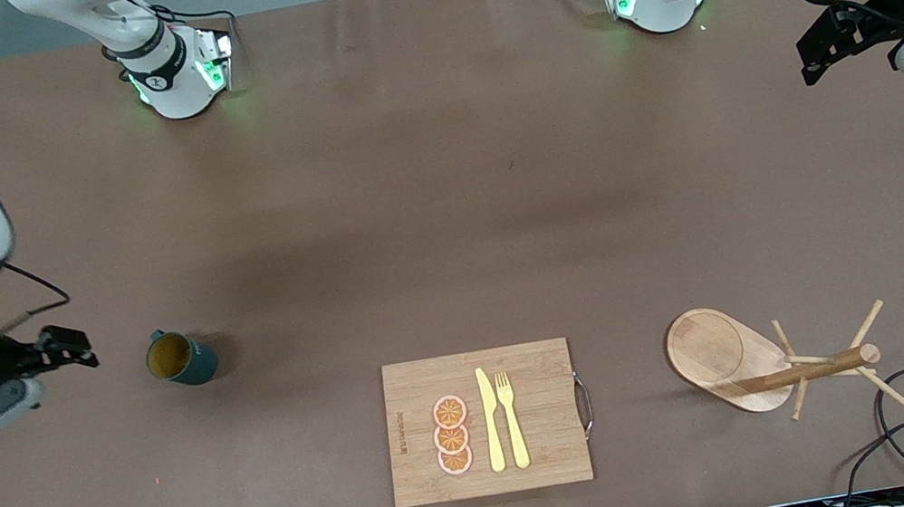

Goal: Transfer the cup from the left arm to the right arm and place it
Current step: 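Lower the teal mug onto the table and open the right gripper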

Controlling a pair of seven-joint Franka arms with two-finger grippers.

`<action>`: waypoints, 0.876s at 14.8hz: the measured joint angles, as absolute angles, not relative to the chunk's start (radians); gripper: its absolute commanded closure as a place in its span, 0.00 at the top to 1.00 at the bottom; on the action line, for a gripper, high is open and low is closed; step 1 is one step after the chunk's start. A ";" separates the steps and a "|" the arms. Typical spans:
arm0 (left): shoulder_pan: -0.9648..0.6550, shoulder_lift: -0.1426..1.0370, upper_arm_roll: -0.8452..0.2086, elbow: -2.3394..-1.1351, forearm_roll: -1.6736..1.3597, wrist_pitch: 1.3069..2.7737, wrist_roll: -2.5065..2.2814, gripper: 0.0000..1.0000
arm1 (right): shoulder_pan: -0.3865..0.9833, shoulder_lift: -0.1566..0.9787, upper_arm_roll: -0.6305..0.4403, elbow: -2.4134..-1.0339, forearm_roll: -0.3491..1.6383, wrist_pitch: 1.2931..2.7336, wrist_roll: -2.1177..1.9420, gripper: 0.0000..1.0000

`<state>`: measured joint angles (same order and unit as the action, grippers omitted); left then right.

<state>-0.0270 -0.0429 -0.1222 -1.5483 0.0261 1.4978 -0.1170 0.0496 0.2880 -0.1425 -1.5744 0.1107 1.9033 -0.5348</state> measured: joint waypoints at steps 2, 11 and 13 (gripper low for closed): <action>-0.027 -0.043 -0.122 -1.548 0.026 1.508 -0.117 1.00 | 0.040 0.225 -0.143 -1.574 0.106 1.844 -0.431 1.00; -0.027 -0.018 -0.123 -1.547 0.026 1.545 -0.117 1.00 | 0.040 -0.113 -0.135 -1.692 0.047 1.678 -0.128 1.00; -0.027 -0.018 -0.123 -1.547 0.026 1.545 -0.117 1.00 | 0.040 -0.148 -0.134 -1.717 0.035 1.672 -0.078 1.00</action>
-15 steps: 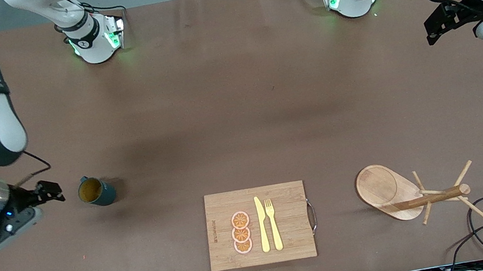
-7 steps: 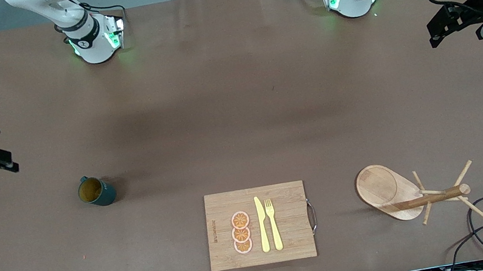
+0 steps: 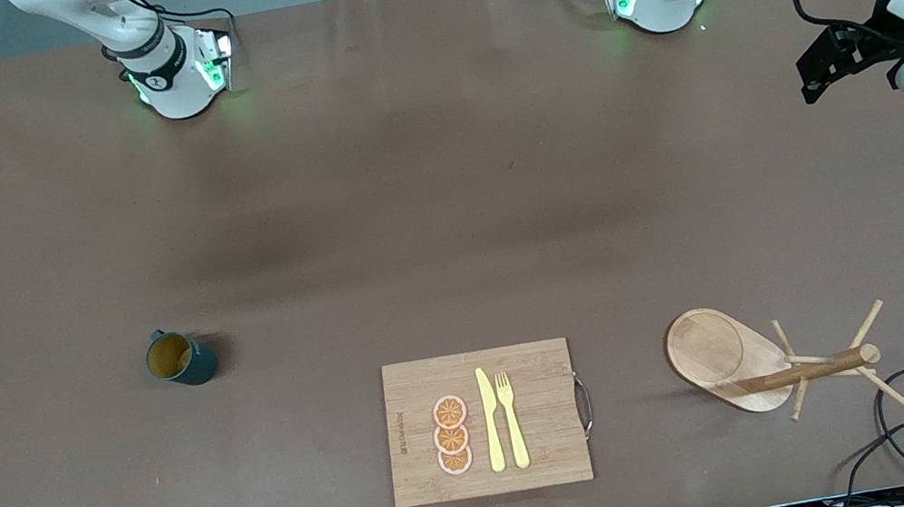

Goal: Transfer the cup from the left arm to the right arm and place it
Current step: 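Lower the teal mug onto the table and open the right gripper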

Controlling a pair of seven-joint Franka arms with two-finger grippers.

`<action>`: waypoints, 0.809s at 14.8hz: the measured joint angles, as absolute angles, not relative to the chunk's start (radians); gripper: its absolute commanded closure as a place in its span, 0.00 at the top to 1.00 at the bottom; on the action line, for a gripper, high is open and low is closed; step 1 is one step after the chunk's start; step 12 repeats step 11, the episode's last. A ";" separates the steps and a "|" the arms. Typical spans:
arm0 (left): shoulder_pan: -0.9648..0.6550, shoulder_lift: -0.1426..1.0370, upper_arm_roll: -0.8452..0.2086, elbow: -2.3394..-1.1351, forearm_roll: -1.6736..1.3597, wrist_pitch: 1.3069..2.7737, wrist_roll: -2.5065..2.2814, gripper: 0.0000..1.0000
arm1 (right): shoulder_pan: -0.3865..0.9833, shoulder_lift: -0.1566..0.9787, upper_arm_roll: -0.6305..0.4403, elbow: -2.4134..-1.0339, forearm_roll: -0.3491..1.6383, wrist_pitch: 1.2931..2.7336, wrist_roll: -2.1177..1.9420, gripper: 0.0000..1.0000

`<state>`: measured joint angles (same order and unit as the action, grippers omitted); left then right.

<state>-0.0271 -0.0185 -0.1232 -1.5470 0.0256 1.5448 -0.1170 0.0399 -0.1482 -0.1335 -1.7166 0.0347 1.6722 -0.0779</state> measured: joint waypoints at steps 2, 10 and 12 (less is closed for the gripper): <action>-0.027 -0.018 -0.123 -1.547 0.020 1.545 -0.117 1.00 | 0.040 -0.155 -0.130 -1.725 0.016 1.661 -0.047 1.00; -0.017 -0.022 -0.122 -1.540 0.012 1.545 -0.117 1.00 | 0.040 -0.155 -0.129 -1.698 0.012 1.620 -0.031 1.00; -0.017 -0.022 -0.122 -1.539 0.012 1.545 -0.117 1.00 | 0.040 -0.155 -0.128 -1.698 0.012 1.620 -0.031 1.00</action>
